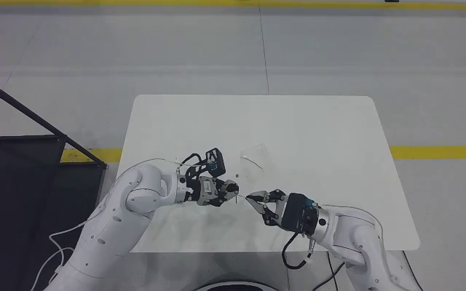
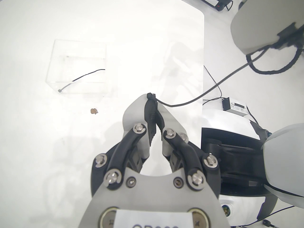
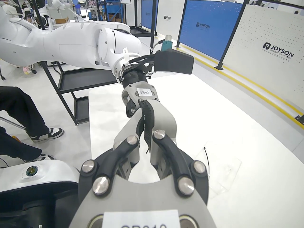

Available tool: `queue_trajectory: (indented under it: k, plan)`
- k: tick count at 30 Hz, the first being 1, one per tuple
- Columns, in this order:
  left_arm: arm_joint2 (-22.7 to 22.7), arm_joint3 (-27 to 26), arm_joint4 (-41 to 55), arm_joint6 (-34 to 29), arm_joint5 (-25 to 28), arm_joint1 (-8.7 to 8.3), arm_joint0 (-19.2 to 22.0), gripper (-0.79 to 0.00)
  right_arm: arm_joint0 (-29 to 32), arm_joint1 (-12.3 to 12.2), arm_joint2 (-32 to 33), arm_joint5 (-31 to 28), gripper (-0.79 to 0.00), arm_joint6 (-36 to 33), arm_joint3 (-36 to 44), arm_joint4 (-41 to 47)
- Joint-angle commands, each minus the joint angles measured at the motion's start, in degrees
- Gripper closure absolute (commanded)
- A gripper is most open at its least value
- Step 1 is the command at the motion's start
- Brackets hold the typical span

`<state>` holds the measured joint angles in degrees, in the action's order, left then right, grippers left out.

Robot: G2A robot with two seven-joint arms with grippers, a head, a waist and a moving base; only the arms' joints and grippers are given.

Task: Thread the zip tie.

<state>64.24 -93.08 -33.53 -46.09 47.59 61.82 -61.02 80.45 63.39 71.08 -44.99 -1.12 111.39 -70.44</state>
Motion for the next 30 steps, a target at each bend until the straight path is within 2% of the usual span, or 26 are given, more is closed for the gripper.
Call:
queue_trajectory:
  k: [1,9,15,30]
  plan:
    - [0.0,0.0,0.0,0.0,0.0,0.00,0.0,0.000,0.1,0.0,0.0,0.8,0.000,0.2,0.1,-0.2]
    - [-0.4,-1.0,-1.9,1.8,-1.1,-0.15,-0.9,0.000,0.8,0.0,0.0,3.3,0.000,1.2,0.4,-0.9]
    - [-0.8,-1.1,-2.8,2.3,-1.5,-0.41,-0.8,0.000,1.7,0.1,0.1,7.3,0.000,1.6,1.1,-1.8]
    - [-1.8,-1.5,-3.2,3.0,-2.1,-1.00,-0.6,0.000,3.4,-0.1,1.0,10.1,0.000,2.8,2.0,-2.8]
